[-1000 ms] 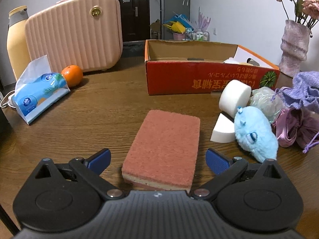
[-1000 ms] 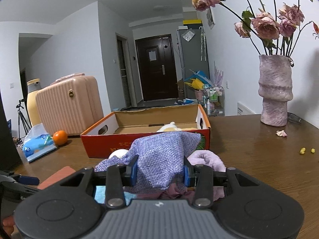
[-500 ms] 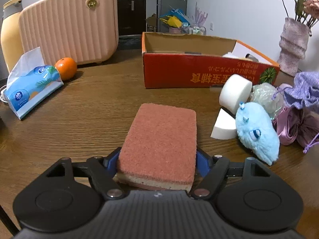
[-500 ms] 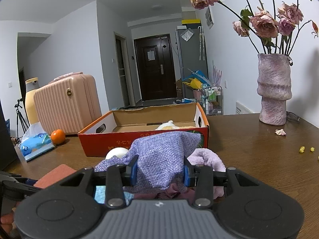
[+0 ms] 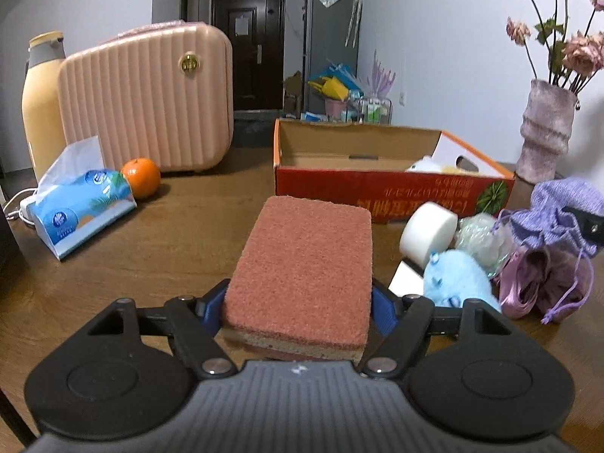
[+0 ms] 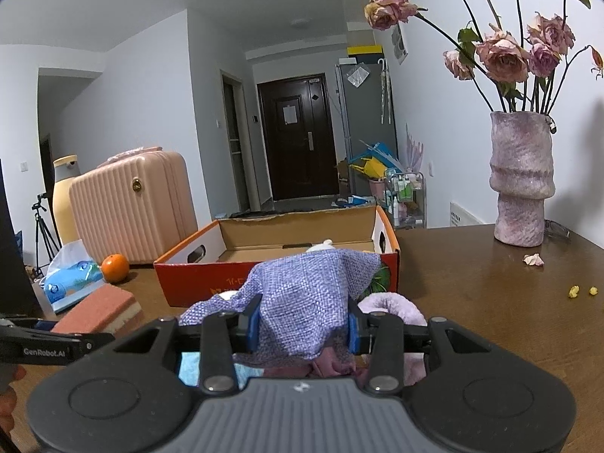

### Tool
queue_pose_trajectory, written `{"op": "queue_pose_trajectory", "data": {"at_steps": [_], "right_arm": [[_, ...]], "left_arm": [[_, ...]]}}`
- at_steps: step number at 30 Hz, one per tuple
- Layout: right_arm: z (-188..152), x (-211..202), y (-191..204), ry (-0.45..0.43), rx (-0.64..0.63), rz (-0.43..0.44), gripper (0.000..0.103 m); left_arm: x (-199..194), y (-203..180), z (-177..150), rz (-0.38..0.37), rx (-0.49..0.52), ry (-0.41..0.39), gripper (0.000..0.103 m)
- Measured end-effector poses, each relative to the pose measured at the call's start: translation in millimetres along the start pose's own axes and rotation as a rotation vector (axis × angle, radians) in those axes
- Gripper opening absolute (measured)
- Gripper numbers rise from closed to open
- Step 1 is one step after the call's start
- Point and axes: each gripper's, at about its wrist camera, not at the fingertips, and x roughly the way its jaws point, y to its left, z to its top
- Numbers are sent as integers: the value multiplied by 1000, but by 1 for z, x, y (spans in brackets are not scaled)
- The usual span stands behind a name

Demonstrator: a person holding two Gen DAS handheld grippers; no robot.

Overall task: Organize soft objects
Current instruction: 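Carry the pouch and pink sponge toward the cardboard box with both tools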

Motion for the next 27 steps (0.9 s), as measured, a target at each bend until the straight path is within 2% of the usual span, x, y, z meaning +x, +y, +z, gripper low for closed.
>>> {"op": "queue_pose_trajectory", "data": {"at_steps": [14, 27], "right_arm": [[13, 9, 4, -44, -15, 10, 41], [35, 27, -7, -86, -2, 13, 41]], "left_arm": [[-21, -24, 21, -9, -32, -93, 75], [-14, -42, 52, -16, -73, -161, 75]]}}
